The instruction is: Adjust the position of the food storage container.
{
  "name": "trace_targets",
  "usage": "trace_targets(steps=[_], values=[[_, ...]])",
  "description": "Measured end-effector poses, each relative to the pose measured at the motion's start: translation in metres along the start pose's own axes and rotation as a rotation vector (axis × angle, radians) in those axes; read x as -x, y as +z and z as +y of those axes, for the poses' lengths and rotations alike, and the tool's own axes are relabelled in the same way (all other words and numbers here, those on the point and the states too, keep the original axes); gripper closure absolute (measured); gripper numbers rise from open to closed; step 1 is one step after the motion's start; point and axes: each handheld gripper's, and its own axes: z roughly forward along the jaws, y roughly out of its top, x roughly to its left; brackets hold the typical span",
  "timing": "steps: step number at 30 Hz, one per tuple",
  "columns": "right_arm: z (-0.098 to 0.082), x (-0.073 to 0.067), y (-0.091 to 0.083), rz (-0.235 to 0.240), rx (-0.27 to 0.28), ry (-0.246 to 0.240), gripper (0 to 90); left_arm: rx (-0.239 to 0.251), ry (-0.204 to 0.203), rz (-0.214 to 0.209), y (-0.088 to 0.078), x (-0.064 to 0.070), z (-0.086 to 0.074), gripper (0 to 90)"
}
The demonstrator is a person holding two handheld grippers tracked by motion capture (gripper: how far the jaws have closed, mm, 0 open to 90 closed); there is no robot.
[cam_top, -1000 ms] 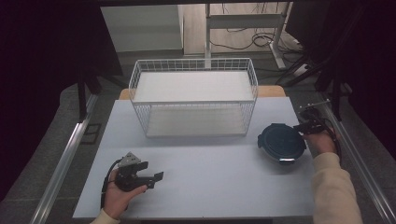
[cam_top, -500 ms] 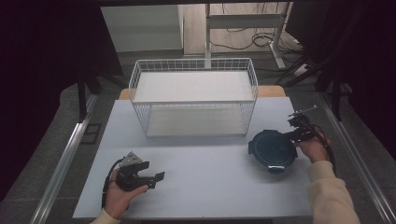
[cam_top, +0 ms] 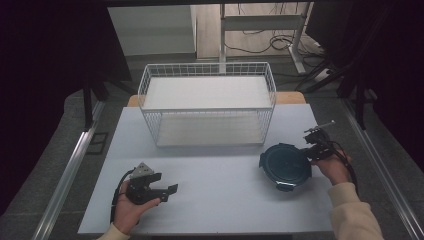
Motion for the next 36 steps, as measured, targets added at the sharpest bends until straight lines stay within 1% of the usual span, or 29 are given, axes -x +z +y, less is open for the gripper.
trace_targets(steps=[1, 2, 3, 4, 5, 6, 7, 8, 10, 14, 16, 17, 20, 22, 23, 25, 26, 27, 29, 30, 33, 34, 35, 36], values=[[0.000, -0.006, 0.000, 0.006, 0.003, -0.010, 90.0, 0.001, -0.001, 0.001, 0.000, 0.000, 0.000, 19.7], [0.000, -0.006, 0.000, 0.006, 0.003, -0.010, 90.0, 0.001, -0.001, 0.001, 0.000, 0.000, 0.000, 19.6], [0.001, -0.012, 0.001, 0.012, 0.006, -0.025, 90.0, 0.001, -0.001, 0.001, 0.000, -0.001, 0.000, 19.6], [0.001, -0.012, 0.001, 0.012, 0.006, -0.025, 90.0, 0.000, -0.003, 0.001, 0.000, -0.001, 0.000, 19.6], [0.001, -0.018, 0.001, 0.024, 0.009, -0.038, 90.0, 0.000, -0.002, 0.001, 0.000, -0.001, 0.000, 19.6], [0.001, -0.018, 0.001, 0.024, 0.009, -0.038, 90.0, 0.000, -0.001, 0.000, 0.000, -0.001, 0.000, 19.6], [0.002, -0.023, 0.002, 0.030, 0.011, -0.050, 90.0, 0.000, -0.001, 0.001, 0.000, -0.001, 0.000, 19.6], [0.002, -0.023, 0.002, 0.030, 0.011, -0.050, 90.0, 0.000, 0.000, 0.001, 0.000, -0.001, 0.000, 19.6], [0.002, -0.028, 0.002, 0.039, 0.013, -0.056, 90.0, 0.002, 0.000, 0.002, 0.000, -0.001, 0.000, 19.6], [0.002, -0.038, 0.003, 0.051, 0.019, -0.081, 90.0, 0.000, -0.001, 0.001, 0.000, -0.001, 0.000, 19.6], [0.001, -0.043, 0.003, 0.067, 0.023, -0.087, 90.0, -0.002, 0.001, 0.001, 0.000, 0.000, 0.000, 19.6], [0.001, -0.048, 0.003, 0.076, 0.026, -0.100, 90.0, -0.002, 0.001, 0.001, 0.000, 0.000, 0.000, 19.6], [0.001, -0.050, 0.003, 0.082, 0.031, -0.106, 90.0, 0.000, 0.000, 0.002, -0.001, 0.000, 0.000, 19.7], [0.000, -0.050, 0.003, 0.088, 0.037, -0.104, 90.0, 0.002, -0.003, 0.003, -0.001, -0.001, 0.000, 19.7], [-0.002, -0.048, 0.003, 0.105, 0.044, -0.094, 90.0, 0.005, -0.003, 0.004, -0.002, -0.001, 0.000, 19.7], [-0.003, -0.046, 0.002, 0.112, 0.052, -0.086, 90.0, 0.007, -0.005, 0.004, -0.003, -0.002, -0.001, 19.6], [-0.005, -0.045, -0.001, 0.108, 0.067, -0.076, 90.0, 0.010, -0.005, 0.005, -0.004, -0.002, -0.001, 19.6], [-0.010, -0.042, -0.008, 0.104, 0.087, -0.049, 90.0, 0.012, -0.006, 0.005, -0.004, -0.002, -0.001, 19.7], [-0.017, -0.038, -0.015, 0.097, 0.096, -0.029, 90.0, 0.012, -0.005, 0.003, -0.004, -0.002, 0.000, 19.6], [-0.017, -0.038, -0.015, 0.097, 0.096, -0.029, 90.0, 0.012, -0.005, 0.003, -0.004, -0.002, 0.000, 19.6], [-0.032, -0.035, -0.024, 0.080, 0.090, -0.012, 90.0, 0.013, -0.001, 0.001, -0.004, -0.002, 0.000, 19.6], [-0.037, -0.035, -0.027, 0.078, 0.089, -0.001, 90.0, 0.013, -0.001, 0.000, -0.004, -0.002, 0.000, 19.7], [-0.046, -0.036, -0.031, 0.075, 0.083, 0.010, 90.0, 0.013, 0.001, -0.001, -0.004, -0.001, 0.000, 19.6], [-0.050, -0.037, -0.032, 0.075, 0.077, 0.011, 90.0, 0.013, 0.001, -0.001, -0.004, -0.001, 0.000, 19.6]])
